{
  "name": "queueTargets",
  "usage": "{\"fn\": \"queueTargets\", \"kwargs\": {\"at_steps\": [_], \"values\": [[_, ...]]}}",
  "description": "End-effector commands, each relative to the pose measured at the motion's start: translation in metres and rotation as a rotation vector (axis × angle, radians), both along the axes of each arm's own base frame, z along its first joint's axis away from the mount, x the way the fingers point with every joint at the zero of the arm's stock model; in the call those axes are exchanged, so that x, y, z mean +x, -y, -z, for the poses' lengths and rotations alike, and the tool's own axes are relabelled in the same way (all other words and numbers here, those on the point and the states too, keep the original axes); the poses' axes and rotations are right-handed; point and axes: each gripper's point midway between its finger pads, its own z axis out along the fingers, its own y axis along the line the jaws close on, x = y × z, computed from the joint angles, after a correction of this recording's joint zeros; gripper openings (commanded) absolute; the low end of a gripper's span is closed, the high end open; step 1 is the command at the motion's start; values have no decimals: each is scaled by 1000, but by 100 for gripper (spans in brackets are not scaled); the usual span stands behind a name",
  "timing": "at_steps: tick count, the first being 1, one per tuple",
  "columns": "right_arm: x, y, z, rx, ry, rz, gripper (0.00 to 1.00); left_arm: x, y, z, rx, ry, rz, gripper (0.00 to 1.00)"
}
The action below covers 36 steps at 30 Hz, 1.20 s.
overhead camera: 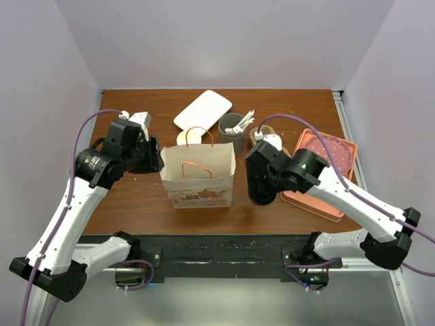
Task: Pack the takeout coffee
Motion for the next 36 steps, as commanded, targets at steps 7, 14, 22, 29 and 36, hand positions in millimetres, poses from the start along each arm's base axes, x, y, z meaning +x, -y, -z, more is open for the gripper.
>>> {"fn": "queueTargets", "kwargs": {"at_steps": [7, 14, 22, 29, 36], "values": [[30, 11, -132, -2, 256, -65, 54, 11, 23, -13, -50, 69, 136, 43], [40, -2, -185, 54, 386, -186, 51, 18, 44, -32, -132, 163, 232, 0], [15, -41, -234, 292, 525, -522, 52, 2, 56, -39, -230, 229, 303, 0], [-13, -77, -224, 446, 475, -737, 51, 1, 56, -45, -229, 209, 298, 0], [6, -89, -208, 373, 467, -730, 50, -2, 57, -51, -253, 212, 289, 0]]}}
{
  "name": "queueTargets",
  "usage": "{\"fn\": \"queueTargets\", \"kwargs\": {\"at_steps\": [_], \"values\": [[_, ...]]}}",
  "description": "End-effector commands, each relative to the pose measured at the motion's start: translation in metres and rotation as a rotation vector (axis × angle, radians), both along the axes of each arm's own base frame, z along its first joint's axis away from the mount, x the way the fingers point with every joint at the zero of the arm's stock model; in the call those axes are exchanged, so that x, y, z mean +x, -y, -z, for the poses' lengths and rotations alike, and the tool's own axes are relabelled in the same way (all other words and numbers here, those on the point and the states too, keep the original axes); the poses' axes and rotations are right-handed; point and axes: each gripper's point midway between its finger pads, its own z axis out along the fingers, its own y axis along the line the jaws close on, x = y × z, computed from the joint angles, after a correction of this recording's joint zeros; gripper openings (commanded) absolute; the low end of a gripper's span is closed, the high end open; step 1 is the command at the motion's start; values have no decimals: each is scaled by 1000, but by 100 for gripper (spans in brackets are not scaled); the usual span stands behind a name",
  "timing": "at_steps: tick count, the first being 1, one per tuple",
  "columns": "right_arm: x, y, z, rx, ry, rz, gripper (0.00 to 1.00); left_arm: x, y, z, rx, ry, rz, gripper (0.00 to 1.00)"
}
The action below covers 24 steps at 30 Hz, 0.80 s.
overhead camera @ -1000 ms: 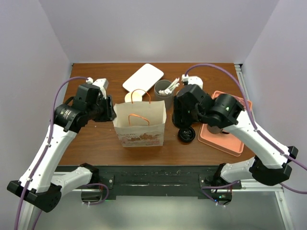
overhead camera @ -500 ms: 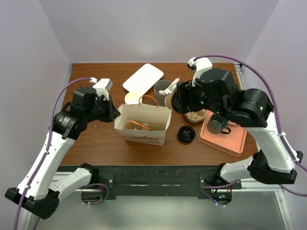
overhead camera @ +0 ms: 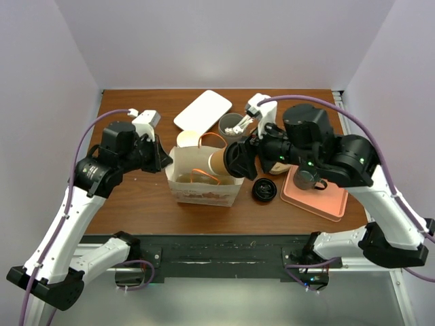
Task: Pack the takeout coffee
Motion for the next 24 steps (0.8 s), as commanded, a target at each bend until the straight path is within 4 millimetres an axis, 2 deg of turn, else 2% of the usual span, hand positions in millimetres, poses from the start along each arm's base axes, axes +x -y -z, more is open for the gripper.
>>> {"fn": "queueTargets", "kwargs": {"at_steps": [1, 4, 6, 9, 10, 13, 17, 24], "values": [[13, -21, 4, -21, 38, -44, 49, -2, 7, -26, -62, 52, 18, 0], [15, -25, 9, -59, 38, -42, 48, -3, 7, -28, -71, 51, 15, 0], [17, -30, 16, -96, 51, -37, 48, -3, 7, -26, -72, 41, 11, 4], [18, -36, 33, -179, 49, -37, 47, -2, 7, -26, -71, 37, 5, 18], [20, -33, 39, -218, 51, -18, 46, -1, 6, -28, -70, 44, -5, 27], [13, -39, 52, -280, 53, -28, 45, 1, 6, -28, -48, 54, 11, 38], [-3, -48, 62, -338, 78, -43, 44, 1, 5, -20, -6, 19, 32, 41], [-27, -55, 78, -403, 99, -47, 44, -13, -6, -10, 15, -1, 9, 51]]}}
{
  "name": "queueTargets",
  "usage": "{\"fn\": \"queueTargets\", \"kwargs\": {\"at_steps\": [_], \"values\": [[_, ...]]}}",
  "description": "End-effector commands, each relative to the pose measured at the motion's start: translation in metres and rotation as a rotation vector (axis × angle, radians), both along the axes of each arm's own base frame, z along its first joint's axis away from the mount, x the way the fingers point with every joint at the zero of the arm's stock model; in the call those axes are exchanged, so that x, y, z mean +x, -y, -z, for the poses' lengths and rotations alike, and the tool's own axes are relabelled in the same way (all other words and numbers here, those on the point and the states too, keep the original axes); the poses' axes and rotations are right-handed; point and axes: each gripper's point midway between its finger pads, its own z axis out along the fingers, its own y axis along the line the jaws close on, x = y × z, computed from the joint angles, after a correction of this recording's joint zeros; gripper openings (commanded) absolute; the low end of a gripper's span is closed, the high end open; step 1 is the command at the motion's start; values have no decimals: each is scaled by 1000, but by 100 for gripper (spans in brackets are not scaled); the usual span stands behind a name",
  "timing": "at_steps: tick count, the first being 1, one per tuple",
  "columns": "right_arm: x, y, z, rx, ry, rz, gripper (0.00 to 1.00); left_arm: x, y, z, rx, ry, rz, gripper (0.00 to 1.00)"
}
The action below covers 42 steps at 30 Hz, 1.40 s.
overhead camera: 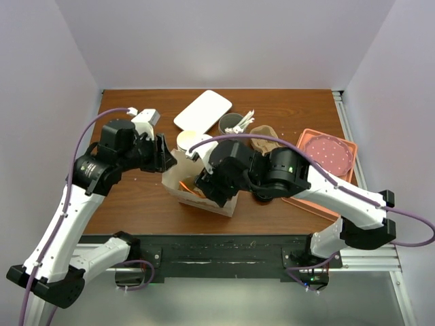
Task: Pack the takeout coffee
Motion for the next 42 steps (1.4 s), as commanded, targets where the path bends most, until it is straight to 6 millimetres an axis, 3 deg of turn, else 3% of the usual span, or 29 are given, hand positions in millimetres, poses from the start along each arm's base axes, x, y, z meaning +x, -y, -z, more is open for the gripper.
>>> {"fn": "queueTargets", "kwargs": {"at_steps": [1, 6, 11, 17, 23, 27, 33, 37, 42], "values": [[-7, 9, 3, -36, 59, 38, 44, -11, -6, -4, 10, 27, 12, 54], [-21, 3, 17, -68, 83, 13, 44, -12, -11, -3, 36, 50, 6, 58], [-15, 3, 22, -69, 122, 36, 44, -7, -14, 5, 82, 42, 20, 58], [-10, 12, 26, -107, 146, 63, 44, -2, -13, -2, 76, 54, 0, 55], [-4, 16, 21, -103, 179, 93, 44, -12, 0, -3, 5, 53, 69, 41], [1, 11, 20, -105, 200, 99, 44, -22, 10, -8, -59, 55, 117, 19], [2, -6, 18, -79, 256, 15, 44, -31, 19, -14, -132, 136, 180, 0], [5, -16, 13, -89, 302, -50, 45, -30, 21, -21, -147, 192, 198, 0], [13, -15, 21, -176, 369, -84, 45, -34, 18, -22, -140, 238, 210, 0]]}}
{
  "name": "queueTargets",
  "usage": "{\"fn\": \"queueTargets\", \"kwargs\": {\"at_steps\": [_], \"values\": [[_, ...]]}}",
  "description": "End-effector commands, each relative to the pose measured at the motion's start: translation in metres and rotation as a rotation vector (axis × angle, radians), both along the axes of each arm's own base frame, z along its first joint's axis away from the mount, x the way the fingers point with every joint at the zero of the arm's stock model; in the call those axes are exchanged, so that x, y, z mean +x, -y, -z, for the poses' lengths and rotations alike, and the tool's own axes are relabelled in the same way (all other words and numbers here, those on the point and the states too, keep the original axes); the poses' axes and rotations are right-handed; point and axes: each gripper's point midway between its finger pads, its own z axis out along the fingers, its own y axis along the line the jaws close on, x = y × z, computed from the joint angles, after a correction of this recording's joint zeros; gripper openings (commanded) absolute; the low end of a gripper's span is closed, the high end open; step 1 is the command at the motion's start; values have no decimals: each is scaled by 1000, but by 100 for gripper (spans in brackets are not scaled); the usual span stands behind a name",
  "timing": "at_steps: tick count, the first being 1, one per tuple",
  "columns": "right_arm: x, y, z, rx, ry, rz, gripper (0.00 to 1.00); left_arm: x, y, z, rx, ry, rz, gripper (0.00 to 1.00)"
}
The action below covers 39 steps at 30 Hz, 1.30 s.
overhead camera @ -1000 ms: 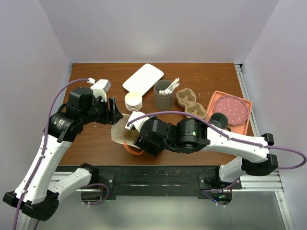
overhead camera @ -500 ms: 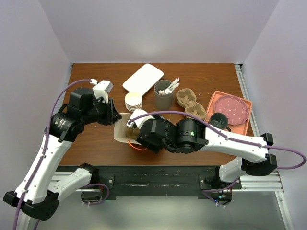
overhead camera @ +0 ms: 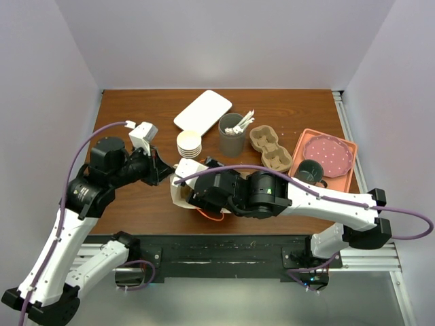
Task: Pack the takeout coffee
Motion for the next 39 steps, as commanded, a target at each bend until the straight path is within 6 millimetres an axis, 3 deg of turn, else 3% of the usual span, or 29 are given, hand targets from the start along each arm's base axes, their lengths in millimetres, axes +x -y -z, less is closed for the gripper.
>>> {"fn": "queueTargets", "kwargs": {"at_steps": [1, 8, 14, 20, 26, 31, 39], "values": [[10, -5, -12, -19, 104, -48, 45, -1, 5, -18, -32, 114, 47, 0], [6, 8, 9, -56, 105, -102, 45, -6, 11, -1, -58, 89, 82, 0], [0, 25, 30, -46, 93, -124, 42, -16, 11, -8, -53, 101, 122, 0], [-3, 19, 48, -66, 67, -130, 43, -22, 4, -6, -43, 63, 86, 44], [-4, 13, 57, -73, 71, -114, 43, -37, -12, 12, 7, -29, 22, 57], [3, 9, 55, -67, 117, -81, 43, -52, -12, 16, -14, -94, 31, 58], [9, -9, 63, -81, 138, -67, 43, -57, -10, 14, -28, -120, 46, 60]]}}
